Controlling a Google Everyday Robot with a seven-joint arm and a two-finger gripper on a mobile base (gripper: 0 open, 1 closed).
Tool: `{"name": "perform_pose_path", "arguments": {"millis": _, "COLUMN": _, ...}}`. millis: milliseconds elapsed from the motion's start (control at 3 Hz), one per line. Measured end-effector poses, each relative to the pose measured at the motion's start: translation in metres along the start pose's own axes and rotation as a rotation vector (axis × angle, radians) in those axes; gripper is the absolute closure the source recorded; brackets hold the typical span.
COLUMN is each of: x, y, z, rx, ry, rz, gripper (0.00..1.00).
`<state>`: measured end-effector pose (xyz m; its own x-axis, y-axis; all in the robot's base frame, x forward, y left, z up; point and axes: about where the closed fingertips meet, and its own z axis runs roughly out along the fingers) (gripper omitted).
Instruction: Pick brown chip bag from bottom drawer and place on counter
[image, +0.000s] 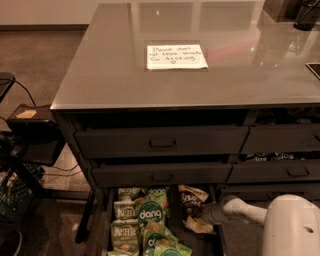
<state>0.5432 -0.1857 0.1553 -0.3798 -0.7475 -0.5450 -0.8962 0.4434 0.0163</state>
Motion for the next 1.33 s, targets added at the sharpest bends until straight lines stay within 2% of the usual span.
{"name": "perform_pose_path", "arguments": {"millis": 667, "x": 0.017, "y": 0.022, "z": -0.048, "rx": -0.001, "ry": 0.046, "rz": 0.01, "gripper": 1.0}}
{"name": "perform_pose_path", "arguments": {"millis": 1000, "x": 0.018, "y": 0.039, "z": -0.081, "rx": -0.02, "ry": 0.044, "rz": -0.013, "gripper": 1.0}}
{"name": "perform_pose_path", "arguments": {"millis": 1333, "x": 0.007, "y": 0.048, "z": -0.123, "rx": -0.042, "ry": -0.001, "rz": -0.052, "gripper": 1.0}}
